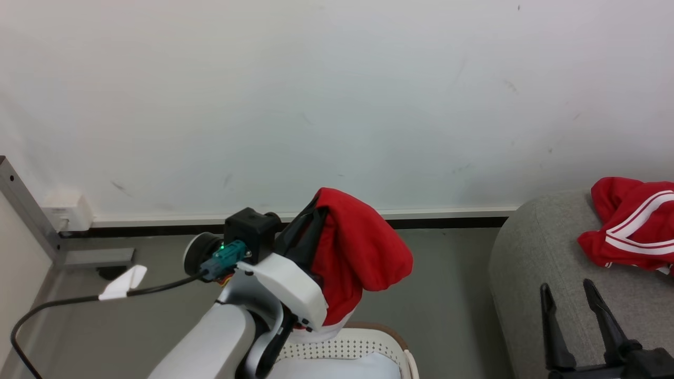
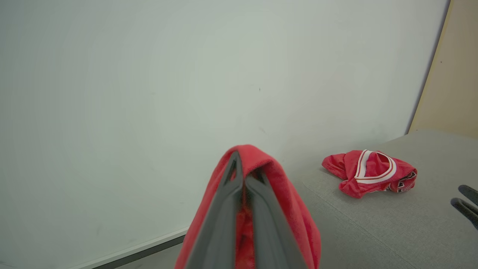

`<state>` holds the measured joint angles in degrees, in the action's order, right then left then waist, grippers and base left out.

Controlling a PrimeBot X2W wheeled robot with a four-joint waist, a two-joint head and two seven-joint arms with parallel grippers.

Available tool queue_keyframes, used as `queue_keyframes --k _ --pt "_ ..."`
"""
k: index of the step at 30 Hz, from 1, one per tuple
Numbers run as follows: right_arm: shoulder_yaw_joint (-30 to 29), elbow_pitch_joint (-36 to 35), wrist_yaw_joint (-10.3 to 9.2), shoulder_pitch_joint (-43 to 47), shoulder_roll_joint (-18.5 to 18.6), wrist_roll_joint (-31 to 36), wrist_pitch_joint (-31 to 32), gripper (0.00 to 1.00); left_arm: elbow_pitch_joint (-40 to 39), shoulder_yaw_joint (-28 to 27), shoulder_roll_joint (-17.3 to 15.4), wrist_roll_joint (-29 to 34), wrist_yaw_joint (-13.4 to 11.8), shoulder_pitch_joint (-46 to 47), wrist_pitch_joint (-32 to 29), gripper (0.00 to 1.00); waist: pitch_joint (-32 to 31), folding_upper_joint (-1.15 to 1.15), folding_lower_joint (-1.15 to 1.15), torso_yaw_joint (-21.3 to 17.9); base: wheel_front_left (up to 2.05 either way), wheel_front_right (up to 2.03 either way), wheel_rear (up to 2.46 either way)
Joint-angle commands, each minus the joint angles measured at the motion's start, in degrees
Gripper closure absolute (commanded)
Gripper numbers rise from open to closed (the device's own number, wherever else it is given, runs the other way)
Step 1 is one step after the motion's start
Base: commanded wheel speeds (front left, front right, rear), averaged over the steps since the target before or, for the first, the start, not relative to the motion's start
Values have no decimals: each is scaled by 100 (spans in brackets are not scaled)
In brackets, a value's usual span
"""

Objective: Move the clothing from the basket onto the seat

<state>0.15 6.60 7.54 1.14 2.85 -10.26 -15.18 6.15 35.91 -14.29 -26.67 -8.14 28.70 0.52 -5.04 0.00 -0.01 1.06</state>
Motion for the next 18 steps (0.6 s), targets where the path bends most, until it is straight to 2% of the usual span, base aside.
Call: queue_keyframes --k 1,3,9,18 --pt "125 -63 -11 -126 7 99 6 0 -65 10 -39 -48 -31 -79 -34 100 10 0 1 4 0 0 0" --pt "379 -111 -11 -261 36 199 6 0 -123 52 -18 -54 -33 -103 -66 100 25 0 1 17 0 0 0" --pt "1454 -80 -12 -795 505 -43 6 0 -183 133 25 -66 -24 -108 -88 100 22 0 1 54 0 0 0" --pt "3116 598 -12 -1819 1019 -432 22 0 -180 266 133 -121 27 -66 -108 100 -21 0 1 132 0 0 0"
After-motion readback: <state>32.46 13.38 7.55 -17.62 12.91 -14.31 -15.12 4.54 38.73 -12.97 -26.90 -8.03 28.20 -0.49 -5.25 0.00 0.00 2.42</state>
